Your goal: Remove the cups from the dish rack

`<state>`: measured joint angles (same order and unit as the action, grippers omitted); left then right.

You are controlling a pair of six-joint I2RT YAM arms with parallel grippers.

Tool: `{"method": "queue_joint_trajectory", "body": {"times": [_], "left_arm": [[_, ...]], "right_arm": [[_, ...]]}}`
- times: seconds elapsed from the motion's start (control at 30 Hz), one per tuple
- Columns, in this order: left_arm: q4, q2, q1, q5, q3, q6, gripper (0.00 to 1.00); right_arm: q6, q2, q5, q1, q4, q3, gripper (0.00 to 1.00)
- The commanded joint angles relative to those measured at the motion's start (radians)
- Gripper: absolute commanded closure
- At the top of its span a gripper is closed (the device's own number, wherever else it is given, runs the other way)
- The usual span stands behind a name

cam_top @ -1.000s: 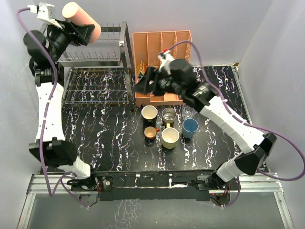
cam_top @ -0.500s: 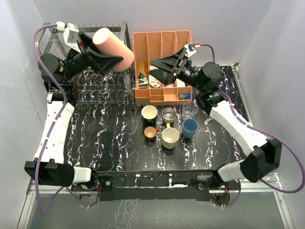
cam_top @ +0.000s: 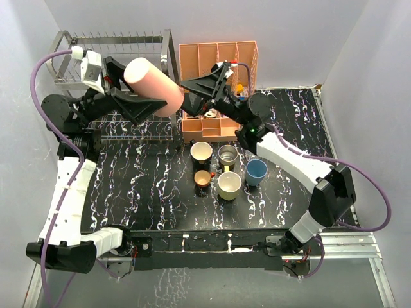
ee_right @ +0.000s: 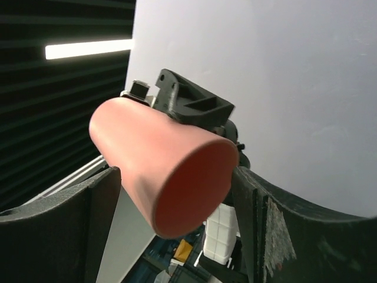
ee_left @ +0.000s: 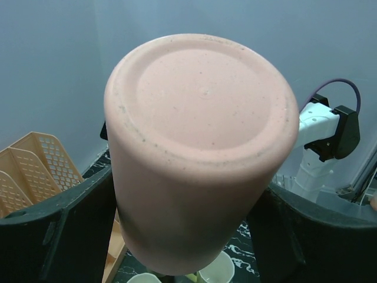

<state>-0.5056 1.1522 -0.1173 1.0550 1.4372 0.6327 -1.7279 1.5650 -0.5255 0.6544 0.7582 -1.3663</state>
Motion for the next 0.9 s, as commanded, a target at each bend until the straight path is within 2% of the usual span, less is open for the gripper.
{"method": "queue_joint_trajectory", "body": {"times": [0.0,0.2,0.47,0.5,0.6,0.63,0.7,0.73,0.8,0.87], "left_arm": [[-0.041,-0.046,-0.007,0.025,-0.037,-0.001,1.00],[-0.027,-0.074,-0.007,0.042,-0.085,-0.051,1.00],[-0.011,-0.097,-0.007,0.058,-0.128,-0.118,1.00],[0.003,-0.099,-0.007,0.058,-0.130,-0.139,0.95],[0.107,-0.104,-0.007,0.064,-0.121,-0.236,0.53],[0.178,-0.106,-0.006,0.060,-0.112,-0.295,0.36],[0.346,-0.109,-0.007,0.047,-0.090,-0.435,0.12],[0.446,-0.109,-0.007,0.033,-0.076,-0.513,0.05],[0.648,-0.106,-0.006,-0.008,-0.050,-0.693,0.03],[0.841,-0.099,-0.005,-0.065,-0.027,-0.848,0.03]], "right_arm": [[-0.065,0.055,0.073,0.055,0.228,-0.110,0.23],[-0.093,0.154,0.087,0.133,0.297,-0.243,0.34],[-0.091,0.129,0.124,0.145,0.334,-0.191,0.74],[-0.088,0.122,0.124,0.145,0.332,-0.180,0.78],[-0.081,0.090,0.122,0.136,0.327,-0.128,0.92],[-0.074,0.074,0.117,0.125,0.316,-0.106,0.92],[-0.052,0.032,0.101,0.097,0.286,-0.049,0.92],[-0.032,0.007,0.085,0.077,0.257,-0.020,0.92],[0.031,-0.056,0.041,0.031,0.147,0.056,0.92],[0.156,-0.139,0.008,-0.016,-0.035,0.113,0.92]]}}
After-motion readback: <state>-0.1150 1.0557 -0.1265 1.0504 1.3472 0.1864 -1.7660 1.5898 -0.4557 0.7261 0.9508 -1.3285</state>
